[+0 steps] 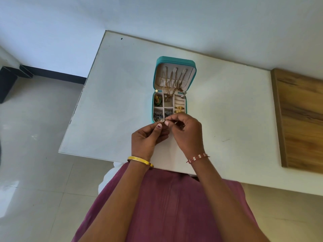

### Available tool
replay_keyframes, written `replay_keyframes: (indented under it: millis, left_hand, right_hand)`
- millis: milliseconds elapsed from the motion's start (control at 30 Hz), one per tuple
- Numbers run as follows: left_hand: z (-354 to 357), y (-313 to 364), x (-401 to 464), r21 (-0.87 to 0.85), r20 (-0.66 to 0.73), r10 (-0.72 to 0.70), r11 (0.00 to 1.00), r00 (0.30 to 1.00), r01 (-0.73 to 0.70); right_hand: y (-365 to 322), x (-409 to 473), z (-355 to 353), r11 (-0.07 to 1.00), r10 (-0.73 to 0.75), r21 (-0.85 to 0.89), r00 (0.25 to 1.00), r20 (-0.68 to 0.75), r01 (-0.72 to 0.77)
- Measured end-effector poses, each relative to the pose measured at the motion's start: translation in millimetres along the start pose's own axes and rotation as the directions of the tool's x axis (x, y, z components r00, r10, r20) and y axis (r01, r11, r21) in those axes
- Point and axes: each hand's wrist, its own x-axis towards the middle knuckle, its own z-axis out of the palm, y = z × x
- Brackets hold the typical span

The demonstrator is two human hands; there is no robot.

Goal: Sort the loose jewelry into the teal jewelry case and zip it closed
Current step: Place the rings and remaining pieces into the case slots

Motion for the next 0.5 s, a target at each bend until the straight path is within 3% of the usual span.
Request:
replay_keyframes:
  millis: [167, 400, 500]
  left_hand:
    - [-0.5, -1.0, 2.4, 0.009, -0.076, -0.006, 1.0, 0.997, 0.007]
    - [-2.3, 0.9, 4.7, 0.001, -0.209, -0.035, 0.999, 0.977, 0.036]
    - [-2.1, 1.0, 5.5, 0.002, -0.23, -0.038, 0.999, 0.972, 0.039]
  right_hand:
    - [-4.5, 39.0, -7.4, 0.986, -0.067, -0.158, 0.994, -0.087, 0.053]
    - [-2.6, 68.2, 2.8, 0.78, -0.155, -0.582, 0.972, 0.177, 0.23]
    - [-3.3, 66.3, 0.9, 0.776, -0.217, -0.582, 0.969, 0.115, 0.243]
